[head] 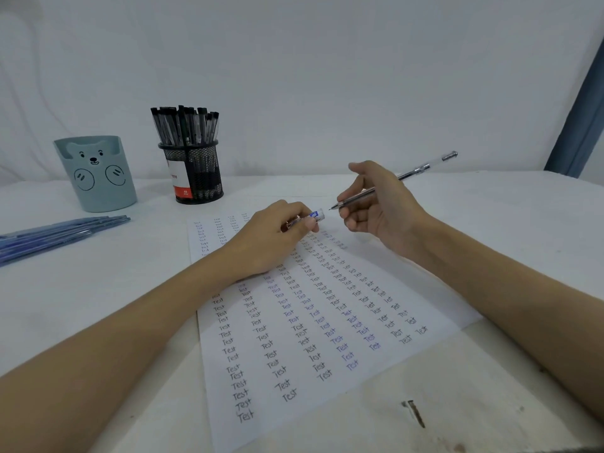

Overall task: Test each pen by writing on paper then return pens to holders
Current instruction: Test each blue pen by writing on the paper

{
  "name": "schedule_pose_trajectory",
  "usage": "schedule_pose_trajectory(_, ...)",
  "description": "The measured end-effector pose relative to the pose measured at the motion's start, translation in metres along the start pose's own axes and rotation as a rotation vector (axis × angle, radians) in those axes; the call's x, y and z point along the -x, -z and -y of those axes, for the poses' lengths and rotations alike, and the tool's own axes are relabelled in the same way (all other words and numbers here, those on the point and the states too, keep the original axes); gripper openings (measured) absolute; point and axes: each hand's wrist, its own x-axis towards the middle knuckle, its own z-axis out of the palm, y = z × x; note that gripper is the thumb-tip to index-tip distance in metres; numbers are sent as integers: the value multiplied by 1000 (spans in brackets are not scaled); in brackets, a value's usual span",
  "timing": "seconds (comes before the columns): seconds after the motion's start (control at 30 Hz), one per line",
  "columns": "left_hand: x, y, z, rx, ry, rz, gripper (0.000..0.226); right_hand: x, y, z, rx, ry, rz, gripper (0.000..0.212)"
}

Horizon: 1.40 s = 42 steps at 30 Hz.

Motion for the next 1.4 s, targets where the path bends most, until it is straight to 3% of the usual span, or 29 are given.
schedule_pose_trajectory(0.23,2,-2,-2,29,-27,10,17,2,-2,-2,6,1,59,47)
schedule_pose_trajectory(0.4,4,-5,-11,40,-105,-8,18,5,-4,-4,185,-22,130,39)
schedule_pose_trajectory(0.67,9,-4,-23,253,-111,-45,31,9,-14,-7,216,22,210,32)
schedule_pose_trajectory(0.9,6,-3,-29,465,10,65,33,9,-16,1,215,56,162,36)
schedule_pose_trajectory(1.0,0,2,-26,385,29,39,41,4,-10,10,181,60,78,37)
schedule_pose_trajectory(1.07,0,6,-19,196,25,25,48,1,2,16,162,57,-20,40)
schedule_pose_trajectory(1.23,4,16,-3,-330,132,142,57,-6,41,24,654,111,-139,47)
schedule_pose_trajectory(1.4,2,16,0,-341,143,251,58,-14,52,13,1430,184,-228,62)
